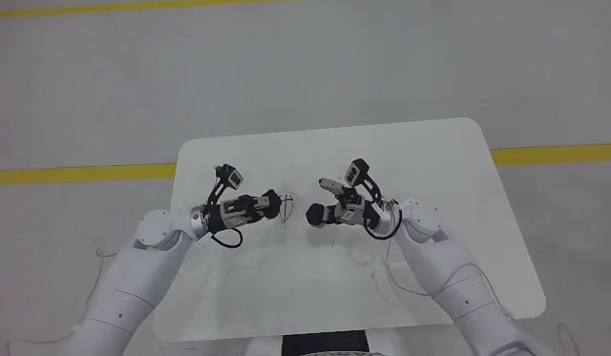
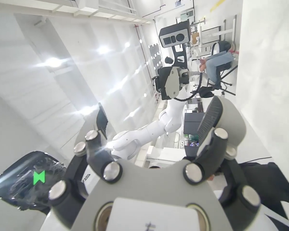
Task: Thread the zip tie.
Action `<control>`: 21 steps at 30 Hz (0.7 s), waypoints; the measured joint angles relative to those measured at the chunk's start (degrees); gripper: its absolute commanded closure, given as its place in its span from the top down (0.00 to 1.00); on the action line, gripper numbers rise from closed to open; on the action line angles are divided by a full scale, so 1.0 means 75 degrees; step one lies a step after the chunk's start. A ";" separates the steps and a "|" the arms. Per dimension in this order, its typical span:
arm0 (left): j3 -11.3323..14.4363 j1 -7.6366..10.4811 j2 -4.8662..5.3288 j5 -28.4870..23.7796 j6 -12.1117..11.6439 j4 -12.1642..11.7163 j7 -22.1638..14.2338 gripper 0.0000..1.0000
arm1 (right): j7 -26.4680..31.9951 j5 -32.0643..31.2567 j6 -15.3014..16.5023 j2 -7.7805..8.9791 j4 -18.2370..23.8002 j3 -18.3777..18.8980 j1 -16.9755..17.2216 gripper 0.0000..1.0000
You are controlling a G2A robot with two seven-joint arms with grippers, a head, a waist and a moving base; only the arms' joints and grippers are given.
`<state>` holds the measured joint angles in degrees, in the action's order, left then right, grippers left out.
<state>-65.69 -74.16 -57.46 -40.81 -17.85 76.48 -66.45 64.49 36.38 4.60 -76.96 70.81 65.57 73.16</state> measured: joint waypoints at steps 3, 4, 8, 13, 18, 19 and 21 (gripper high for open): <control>0.0154 0.0128 -0.0023 -0.0180 -0.0003 -0.0167 -0.0573 0.00 | 0.0720 0.0237 0.0036 -0.0006 -0.0384 -0.0113 -0.0258 1.00; 0.0191 0.0171 -0.0027 -0.0223 -0.0022 -0.0236 -0.0778 0.00 | 0.0902 0.0283 0.0067 -0.0014 -0.0511 -0.0159 -0.0342 1.00; 0.0321 0.0327 -0.0059 -0.0435 -0.0119 -0.0567 -0.1281 0.00 | 0.1406 0.0247 0.0188 -0.0055 -0.1030 -0.0400 -0.0760 1.00; 0.0435 0.0469 -0.0082 -0.0365 -0.0223 -0.0744 -0.1530 0.00 | 0.1284 0.0081 0.0585 -0.0085 -0.1388 -0.0506 -0.1026 1.00; 0.0431 0.0465 -0.0081 -0.0370 -0.0218 -0.0739 -0.1521 0.00 | 0.1230 0.0094 0.0507 -0.0086 -0.1349 -0.0511 -0.0984 1.00; 0.0431 0.0465 -0.0081 -0.0370 -0.0218 -0.0739 -0.1521 0.00 | 0.1103 0.0091 0.0502 -0.0087 -0.1333 -0.0513 -0.0951 1.00; 0.0431 0.0465 -0.0081 -0.0370 -0.0218 -0.0739 -0.1521 0.00 | 0.0802 0.0130 0.0531 -0.0091 -0.1305 -0.0513 -0.0884 1.00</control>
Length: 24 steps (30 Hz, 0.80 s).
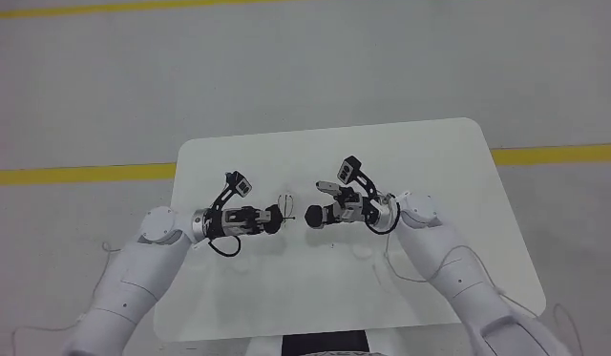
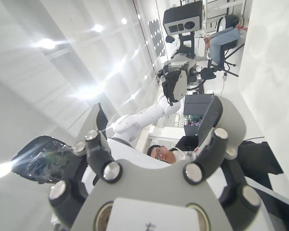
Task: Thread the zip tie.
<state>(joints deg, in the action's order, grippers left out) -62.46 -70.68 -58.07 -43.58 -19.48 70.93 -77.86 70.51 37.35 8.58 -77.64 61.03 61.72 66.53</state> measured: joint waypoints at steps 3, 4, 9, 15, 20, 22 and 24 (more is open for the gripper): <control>0.0000 0.0000 0.0000 0.0000 0.0000 0.0000 0.0000 0.00 | -0.0136 0.0236 0.0108 -0.0015 -0.0001 0.0008 0.0062 1.00; 0.0000 0.0000 0.0000 0.0000 0.0000 0.0000 0.0000 0.00 | -0.0148 0.0285 0.0157 -0.0020 -0.0006 0.0002 0.0073 1.00; 0.0000 0.0000 0.0000 0.0000 0.0000 0.0000 0.0000 0.00 | -0.0110 0.0289 0.0350 -0.0029 -0.0005 -0.0034 0.0073 1.00; 0.0058 -0.0057 -0.0018 -0.0055 0.0086 0.0115 0.0260 0.00 | -0.0309 0.0134 0.0377 -0.0018 0.0248 -0.0080 0.0192 1.00; 0.0194 -0.0012 -0.0072 -0.0140 0.0003 -0.0025 0.0515 0.00 | -0.0407 0.0073 0.0495 0.0006 0.0528 -0.0103 0.0343 1.00; 0.0246 0.0040 -0.0108 -0.0226 -0.0002 -0.0137 0.0604 0.00 | -0.0458 0.0049 0.0547 0.0012 0.0555 -0.0110 0.0365 0.82; 0.0272 0.0082 -0.0136 -0.0310 -0.0002 -0.0239 0.0601 0.00 | -0.0486 0.0023 0.0601 0.0020 0.0559 -0.0111 0.0376 0.51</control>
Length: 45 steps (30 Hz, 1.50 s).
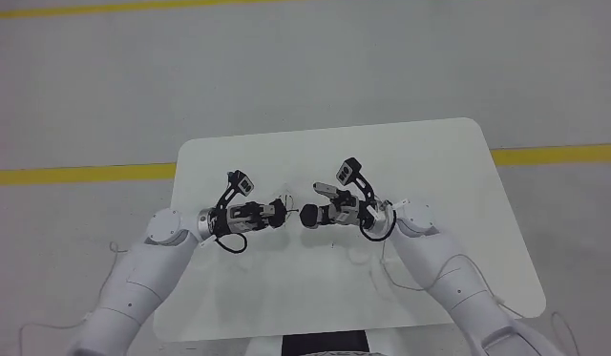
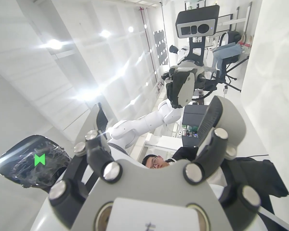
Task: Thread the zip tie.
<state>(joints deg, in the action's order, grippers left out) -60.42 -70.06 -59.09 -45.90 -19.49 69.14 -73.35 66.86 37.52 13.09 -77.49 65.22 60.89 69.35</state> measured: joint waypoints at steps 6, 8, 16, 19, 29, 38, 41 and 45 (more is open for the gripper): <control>0.0010 0.0019 -0.0014 -0.0055 0.0001 -0.0059 -0.0062 0.00 | 0.0153 -0.0109 0.0033 0.0028 -0.0065 -0.0055 -0.0018 0.35; 0.0010 0.0019 -0.0014 -0.0054 0.0002 -0.0058 -0.0061 0.00 | 0.0168 -0.0136 0.0059 0.0029 -0.0090 -0.0087 -0.0034 0.33; 0.0009 0.0019 -0.0014 -0.0054 0.0002 -0.0058 -0.0060 0.00 | 0.0223 -0.0094 0.0135 0.0007 -0.0233 -0.0256 -0.0115 0.24; 0.0009 0.0019 -0.0014 -0.0054 0.0001 -0.0058 -0.0060 0.00 | 0.0273 -0.0059 0.0144 -0.0009 -0.0320 -0.0337 -0.0157 0.22; 0.0010 0.0019 -0.0014 -0.0054 0.0001 -0.0058 -0.0060 0.00 | 0.0255 0.0005 0.0220 -0.0047 -0.0531 -0.0502 -0.0300 0.17; 0.0010 0.0019 -0.0014 -0.0054 0.0001 -0.0058 -0.0060 0.00 | 0.0206 0.0064 0.0286 -0.0065 -0.0615 -0.0578 -0.0363 0.02; 0.0010 0.0019 -0.0014 -0.0054 0.0001 -0.0058 -0.0060 0.00 | 0.0206 0.0076 0.0293 -0.0068 -0.0631 -0.0597 -0.0378 0.00; 0.0010 0.0019 -0.0014 -0.0054 0.0001 -0.0058 -0.0060 0.00 | 0.0203 0.0087 0.0310 -0.0068 -0.0647 -0.0615 -0.0391 0.00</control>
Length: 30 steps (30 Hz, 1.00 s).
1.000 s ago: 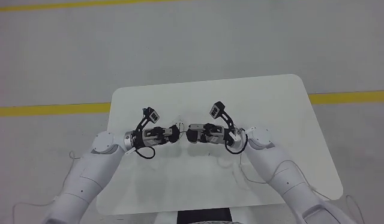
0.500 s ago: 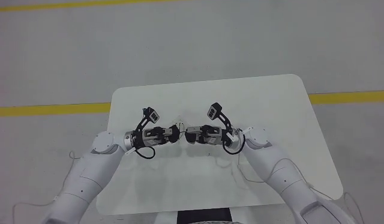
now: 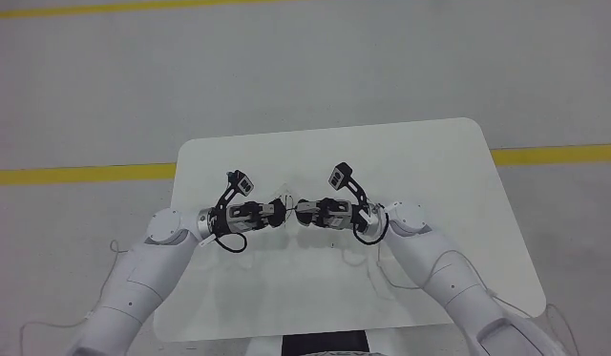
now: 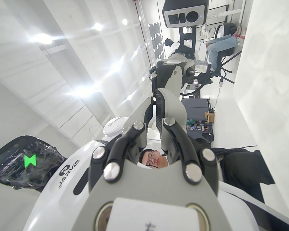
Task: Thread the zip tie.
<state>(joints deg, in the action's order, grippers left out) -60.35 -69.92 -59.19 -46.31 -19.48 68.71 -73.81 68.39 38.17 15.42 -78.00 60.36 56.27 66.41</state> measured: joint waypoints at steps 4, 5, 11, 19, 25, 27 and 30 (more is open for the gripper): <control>0.0000 0.0000 0.0000 0.0000 0.0000 0.0000 0.0000 0.00 | -0.0013 0.0000 0.0029 0.0003 -0.0004 -0.0009 -0.0002 0.00; 0.0000 0.0000 0.0000 0.0000 0.0000 0.0000 0.0000 0.18 | -0.0015 -0.0001 0.0037 0.0004 -0.0004 -0.0009 -0.0002 0.00; 0.0000 0.0000 0.0000 0.0000 0.0000 0.0000 0.0000 1.00 | -0.0081 -0.0004 0.0116 0.0021 -0.0010 0.0031 0.0006 0.00; 0.0000 0.0000 0.0000 0.0000 0.0000 0.0000 0.0000 1.00 | -0.0280 -0.0022 0.0378 0.0050 0.0066 0.0148 0.0062 0.00; 0.0000 0.0000 0.0000 0.0000 0.0000 0.0000 0.0000 1.00 | -0.0301 -0.0034 0.0362 0.0049 0.0085 0.0144 0.0073 0.00; 0.0020 -0.0029 -0.0003 0.0051 0.0044 0.0057 0.0121 1.00 | -0.0493 -0.0098 0.0311 0.0056 0.0237 0.0142 0.0150 0.00; 0.0028 -0.0100 0.0003 0.0017 0.0150 0.0143 0.0205 1.00 | -0.0651 -0.0057 0.0353 0.0077 0.0450 0.0209 0.0269 0.00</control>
<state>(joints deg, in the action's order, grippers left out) -60.14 -70.67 -59.17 -46.18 -18.35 69.78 -72.27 63.51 37.75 18.07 -77.43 63.74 57.84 68.43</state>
